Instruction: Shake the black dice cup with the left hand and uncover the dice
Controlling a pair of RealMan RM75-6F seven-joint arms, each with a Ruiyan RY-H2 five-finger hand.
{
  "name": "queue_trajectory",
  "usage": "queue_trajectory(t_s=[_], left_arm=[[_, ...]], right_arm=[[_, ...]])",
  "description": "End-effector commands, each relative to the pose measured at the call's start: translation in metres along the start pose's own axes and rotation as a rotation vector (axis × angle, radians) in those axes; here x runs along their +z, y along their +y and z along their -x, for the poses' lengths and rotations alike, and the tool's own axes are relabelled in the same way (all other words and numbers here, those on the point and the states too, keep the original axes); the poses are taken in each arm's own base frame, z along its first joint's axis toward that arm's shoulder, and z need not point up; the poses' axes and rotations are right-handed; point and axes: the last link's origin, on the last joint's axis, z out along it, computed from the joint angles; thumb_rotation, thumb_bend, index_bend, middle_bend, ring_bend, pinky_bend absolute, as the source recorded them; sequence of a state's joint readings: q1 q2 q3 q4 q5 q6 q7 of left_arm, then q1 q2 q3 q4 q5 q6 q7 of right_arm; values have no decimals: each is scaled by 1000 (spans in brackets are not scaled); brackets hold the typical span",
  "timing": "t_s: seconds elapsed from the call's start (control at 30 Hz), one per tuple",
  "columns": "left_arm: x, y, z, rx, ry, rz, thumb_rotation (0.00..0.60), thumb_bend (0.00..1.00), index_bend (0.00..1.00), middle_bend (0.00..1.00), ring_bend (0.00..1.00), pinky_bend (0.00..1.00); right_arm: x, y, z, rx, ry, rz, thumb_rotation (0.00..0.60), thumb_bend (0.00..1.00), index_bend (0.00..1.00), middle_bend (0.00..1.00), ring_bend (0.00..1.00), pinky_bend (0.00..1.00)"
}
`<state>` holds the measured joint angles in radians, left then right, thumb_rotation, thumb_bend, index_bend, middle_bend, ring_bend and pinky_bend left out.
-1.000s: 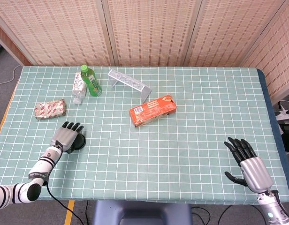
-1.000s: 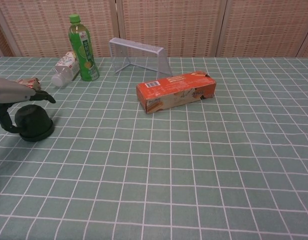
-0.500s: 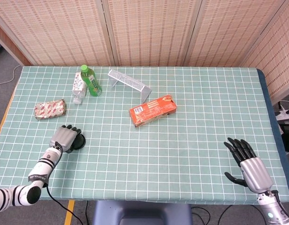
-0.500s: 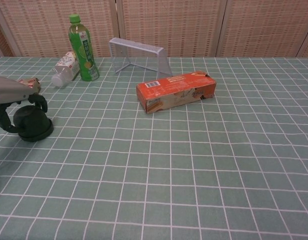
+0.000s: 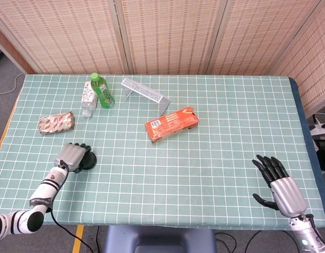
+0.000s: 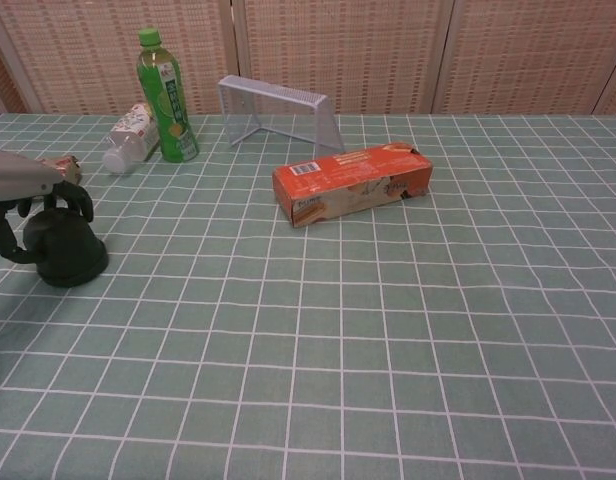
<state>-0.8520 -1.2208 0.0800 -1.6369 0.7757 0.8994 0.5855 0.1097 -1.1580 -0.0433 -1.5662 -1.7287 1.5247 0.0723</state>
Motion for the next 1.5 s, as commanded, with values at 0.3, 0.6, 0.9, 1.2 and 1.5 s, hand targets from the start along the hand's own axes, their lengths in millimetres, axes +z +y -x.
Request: queue_trajectory(t_s=[0.3,0.6,0.9,1.2,1.5], left_arm=[[-8,-15,-17,-88,75,-20,600,357,475,416,311,391],[7,-53,5,-90,8,-158,600,377,431,371,315,400],[10,-70,22,-75,-24,-210,600,382,331,337,306,391],[4,-68,25,-96,-27,-182,600,373,0,0,0,181],[-4,-67,23,-147,3,-174,600,369,0,0,0,159]], right_arm=[[0,0,-1,-14,4,1,600,123,0,0,0,0],[-1,0,-2,-13,6,-2,600,124,0,0,0,0],[-1,-1,0,-17,-2,-6,600,124,0,0,0,0],[-1,-3,2,-17,-8,-8,600,124,0,0,0,0],[-1,-3,1,-11,-3,-12,600,124,0,0,0,0]])
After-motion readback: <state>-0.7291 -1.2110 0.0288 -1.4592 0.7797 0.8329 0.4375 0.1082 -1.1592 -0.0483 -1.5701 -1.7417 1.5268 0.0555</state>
